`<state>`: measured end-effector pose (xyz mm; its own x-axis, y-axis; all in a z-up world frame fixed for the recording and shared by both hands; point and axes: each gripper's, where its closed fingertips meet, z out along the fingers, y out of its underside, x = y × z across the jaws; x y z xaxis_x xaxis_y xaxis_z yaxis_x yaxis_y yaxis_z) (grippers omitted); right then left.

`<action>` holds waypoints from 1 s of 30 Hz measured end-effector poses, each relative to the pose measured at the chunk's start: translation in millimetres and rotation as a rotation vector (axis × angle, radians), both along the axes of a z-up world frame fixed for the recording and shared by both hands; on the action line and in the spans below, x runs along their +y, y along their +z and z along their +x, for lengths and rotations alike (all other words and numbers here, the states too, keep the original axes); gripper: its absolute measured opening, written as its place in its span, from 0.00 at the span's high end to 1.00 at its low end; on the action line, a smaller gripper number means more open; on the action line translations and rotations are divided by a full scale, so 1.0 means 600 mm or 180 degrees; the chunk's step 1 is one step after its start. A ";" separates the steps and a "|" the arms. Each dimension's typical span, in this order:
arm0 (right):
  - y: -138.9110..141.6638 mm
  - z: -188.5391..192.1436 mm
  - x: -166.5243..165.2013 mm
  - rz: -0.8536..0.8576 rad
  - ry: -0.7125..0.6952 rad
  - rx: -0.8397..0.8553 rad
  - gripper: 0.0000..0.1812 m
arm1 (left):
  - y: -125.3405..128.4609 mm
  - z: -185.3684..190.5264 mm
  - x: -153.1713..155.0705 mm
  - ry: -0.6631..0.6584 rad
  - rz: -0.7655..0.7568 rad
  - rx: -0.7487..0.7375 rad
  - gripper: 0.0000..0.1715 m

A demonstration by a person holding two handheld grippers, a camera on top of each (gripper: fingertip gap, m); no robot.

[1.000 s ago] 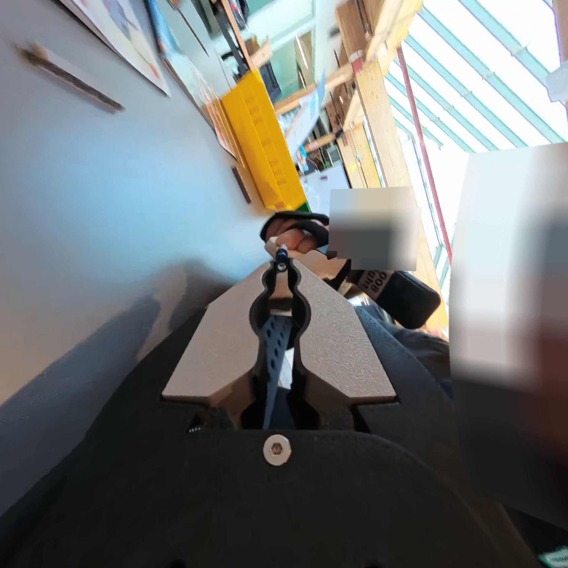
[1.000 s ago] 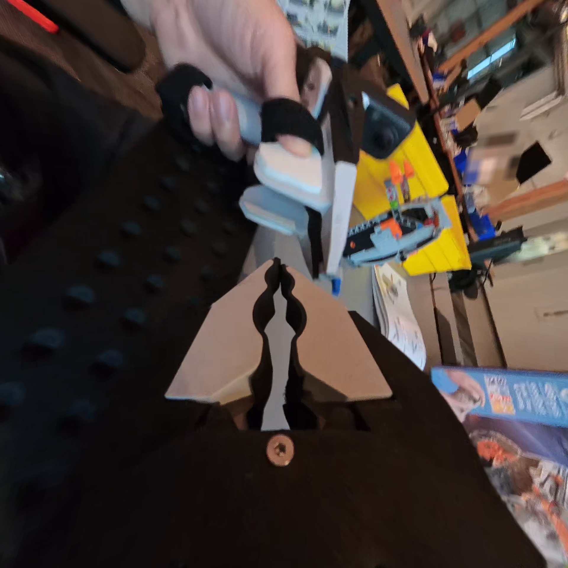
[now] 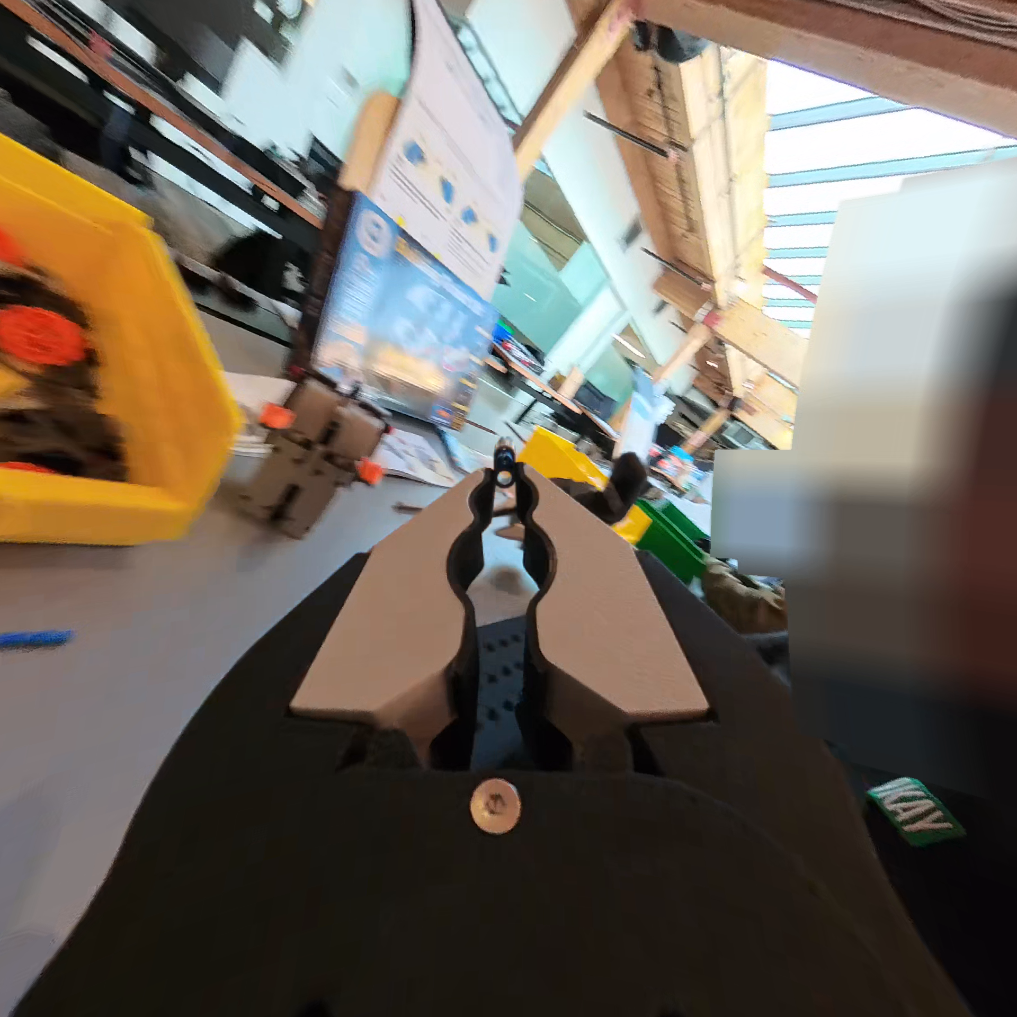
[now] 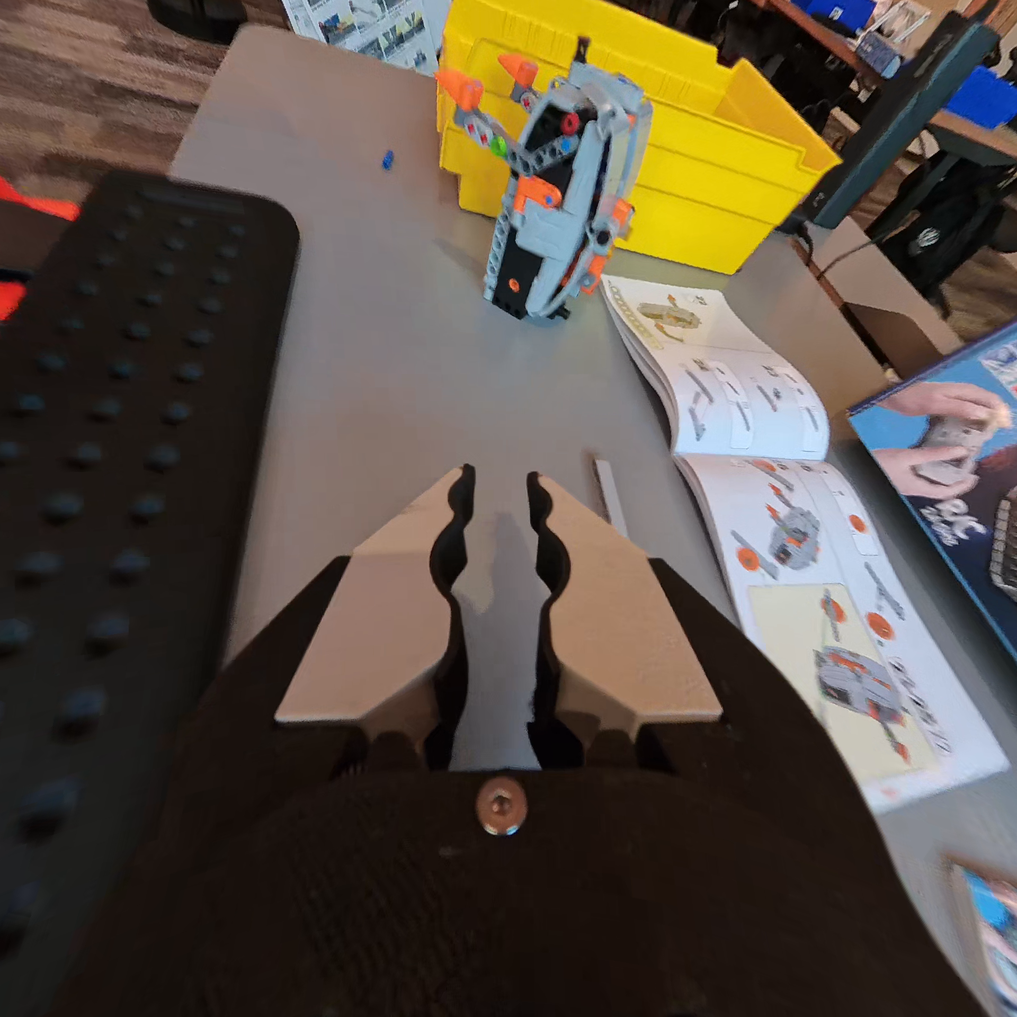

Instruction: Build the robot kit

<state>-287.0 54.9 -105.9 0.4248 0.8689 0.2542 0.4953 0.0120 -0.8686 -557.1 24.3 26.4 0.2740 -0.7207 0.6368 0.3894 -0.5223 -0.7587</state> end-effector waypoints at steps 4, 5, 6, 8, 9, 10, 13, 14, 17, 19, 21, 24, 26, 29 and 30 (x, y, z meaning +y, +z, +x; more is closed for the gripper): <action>0.043 -0.149 -0.030 -0.0303 0.0310 0.0399 0.85 | -0.004 -0.081 -0.002 0.0496 0.0036 0.0095 0.97; 0.052 -0.200 -0.037 -0.0320 0.0420 0.0452 0.85 | -0.004 -0.093 -0.004 0.0573 0.0043 0.0102 0.97; 0.057 -0.251 -0.039 -0.0305 0.0504 0.0439 0.86 | -0.004 -0.103 -0.005 0.0639 0.0059 0.0099 0.97; 0.048 -0.347 -0.027 -0.0200 0.0566 0.0214 0.87 | -0.001 -0.113 -0.010 0.0693 0.0089 0.0065 0.97; 0.039 -0.388 -0.011 -0.0130 0.0512 0.0064 0.88 | -0.001 -0.115 -0.013 0.0696 0.0089 0.0057 0.97; 0.029 -0.427 0.002 -0.0089 0.0477 -0.0057 0.88 | -0.002 -0.116 -0.016 0.0700 0.0085 0.0066 0.97; -0.013 -0.507 0.048 -0.0065 0.0190 -0.0327 0.90 | -0.003 -0.120 -0.026 0.0728 0.0109 0.0145 0.97; -0.029 -0.523 0.061 -0.0108 0.0104 -0.0387 0.90 | -0.004 -0.122 -0.029 0.0737 0.0117 0.0164 0.97; -0.064 -0.549 0.088 -0.0286 -0.0087 -0.0490 0.90 | 0.000 -0.132 -0.036 0.0718 0.0137 0.0152 0.97; -0.075 -0.555 0.099 -0.0382 -0.0183 -0.0537 0.89 | 0.001 -0.141 -0.038 0.0716 0.0147 0.0139 0.97; -0.080 -0.557 0.110 -0.0442 -0.0285 -0.0551 0.89 | -0.001 -0.151 -0.038 0.0724 0.0140 0.0110 0.97; -0.091 -0.549 0.122 -0.0574 -0.0419 -0.0561 0.88 | -0.003 -0.160 -0.041 0.0686 0.0145 0.0020 0.97; -0.093 -0.545 0.126 -0.0640 -0.0447 -0.0469 0.90 | -0.006 -0.161 -0.042 0.0675 0.0151 0.0003 0.97; -0.095 -0.544 0.117 -0.0672 -0.0294 -0.0530 0.97 | -0.012 -0.155 -0.039 0.0610 0.0122 0.0011 0.97; -0.095 -0.541 0.109 -0.0659 -0.0192 -0.0610 0.98 | -0.015 -0.153 -0.037 0.0598 0.0105 0.0012 0.97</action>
<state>-611.4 120.5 -163.2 0.4387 0.8853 0.1546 0.6451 -0.1905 -0.7400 -649.0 2.1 17.6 0.4080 -0.6772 0.6123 0.4748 -0.4154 -0.7759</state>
